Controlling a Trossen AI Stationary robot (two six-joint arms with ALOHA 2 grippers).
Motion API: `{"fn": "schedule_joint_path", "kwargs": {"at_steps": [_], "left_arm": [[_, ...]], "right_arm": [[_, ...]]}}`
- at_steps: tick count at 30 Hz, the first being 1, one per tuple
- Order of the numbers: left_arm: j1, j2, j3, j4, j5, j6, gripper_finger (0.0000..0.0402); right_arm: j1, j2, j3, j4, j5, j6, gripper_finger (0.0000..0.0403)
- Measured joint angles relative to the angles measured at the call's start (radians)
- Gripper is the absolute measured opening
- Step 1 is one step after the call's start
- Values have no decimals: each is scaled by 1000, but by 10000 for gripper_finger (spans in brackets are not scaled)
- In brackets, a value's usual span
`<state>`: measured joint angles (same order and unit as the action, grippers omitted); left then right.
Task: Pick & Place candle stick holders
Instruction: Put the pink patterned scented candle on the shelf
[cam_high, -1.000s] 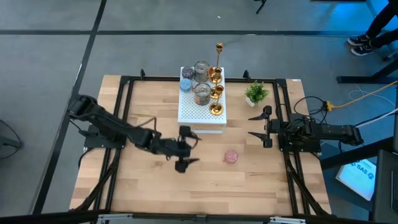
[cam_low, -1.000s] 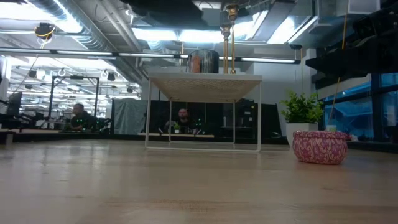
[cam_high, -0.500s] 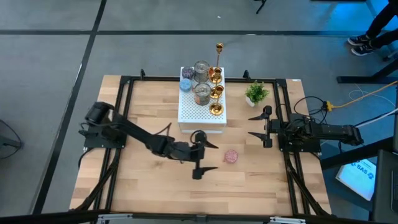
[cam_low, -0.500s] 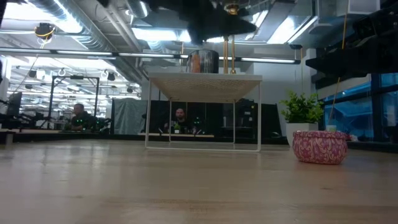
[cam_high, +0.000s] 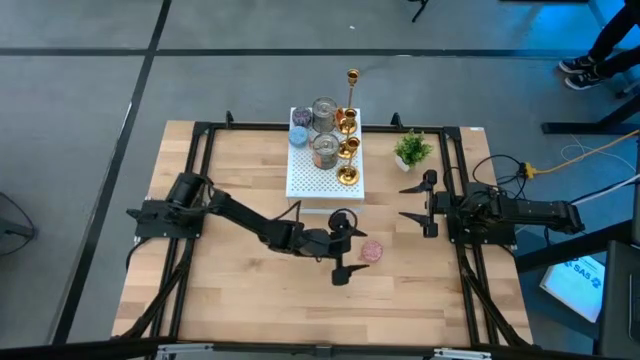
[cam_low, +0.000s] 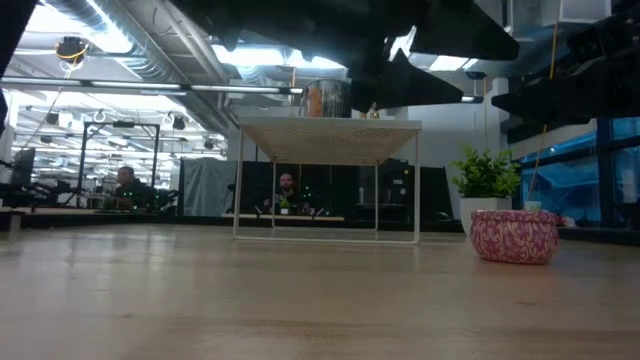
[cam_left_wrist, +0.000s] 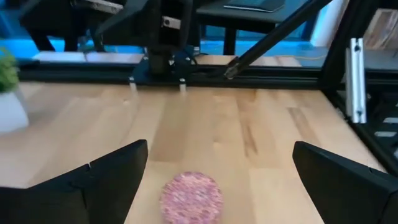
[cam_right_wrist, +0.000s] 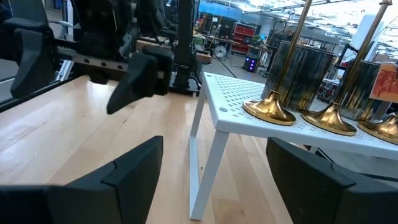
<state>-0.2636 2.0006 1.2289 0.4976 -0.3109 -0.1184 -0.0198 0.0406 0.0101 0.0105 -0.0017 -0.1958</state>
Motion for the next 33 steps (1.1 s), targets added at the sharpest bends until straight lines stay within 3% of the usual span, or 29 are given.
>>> {"fn": "schedule_joint_path", "kwargs": {"at_steps": [3, 8, 12, 19, 25, 33], "left_arm": [[27, -1, 3, -4, 36, 72, 400], [74, 20, 3, -46, 111, 36, 400], [106, 101, 3, 24, 152, 8, 400], [143, 187, 2, 127, 332, -2, 400], [120, 206, 10, 140, 276, -2, 400], [124, 308, 157, 46, 251, -5, 400]], "right_arm": [[0, 0, 0, 0, 0, 0, 291], [0, 0, 0, 0, 0, 0, 291], [0, 0, 0, 0, 0, 0, 291], [0, 0, 0, 0, 0, 0, 291], [0, 0, 0, 0, 0, 0, 291], [0, 0, 0, 0, 0, 0, 291]]}}
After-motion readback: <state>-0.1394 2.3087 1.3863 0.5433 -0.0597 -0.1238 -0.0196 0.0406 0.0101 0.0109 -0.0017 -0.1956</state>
